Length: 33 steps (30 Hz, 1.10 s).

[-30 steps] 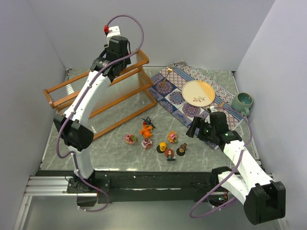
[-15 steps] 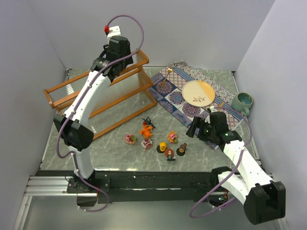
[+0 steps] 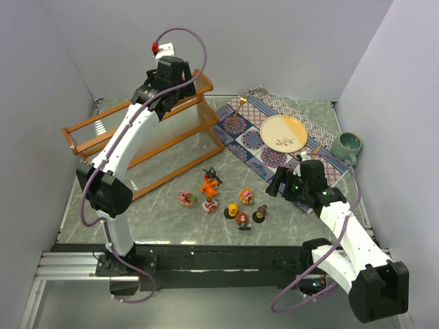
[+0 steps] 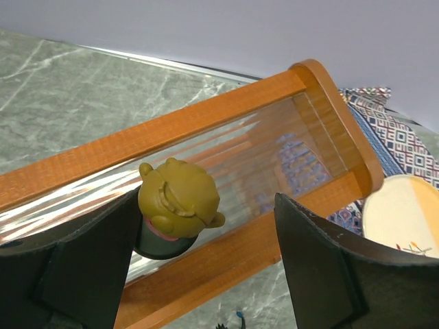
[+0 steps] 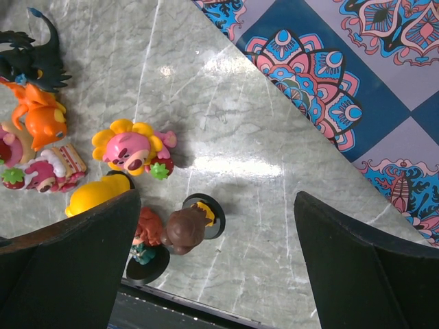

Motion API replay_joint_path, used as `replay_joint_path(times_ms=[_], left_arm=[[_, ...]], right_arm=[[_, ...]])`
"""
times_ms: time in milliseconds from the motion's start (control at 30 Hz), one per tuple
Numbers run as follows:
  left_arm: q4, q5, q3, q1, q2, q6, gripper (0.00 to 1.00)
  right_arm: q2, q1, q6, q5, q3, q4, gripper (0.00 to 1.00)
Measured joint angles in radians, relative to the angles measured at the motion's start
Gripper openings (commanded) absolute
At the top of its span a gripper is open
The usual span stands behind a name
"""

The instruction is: Place and organize the plastic toys onto the shelf

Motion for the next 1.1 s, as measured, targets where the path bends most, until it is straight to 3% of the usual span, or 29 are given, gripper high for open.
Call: replay_joint_path(times_ms=[1100], left_arm=[[0.067,0.137,-0.042,0.0,-0.05,-0.078,0.85]], right_arm=[[-0.026,0.0,0.0,-0.006,0.0,0.0,1.0]])
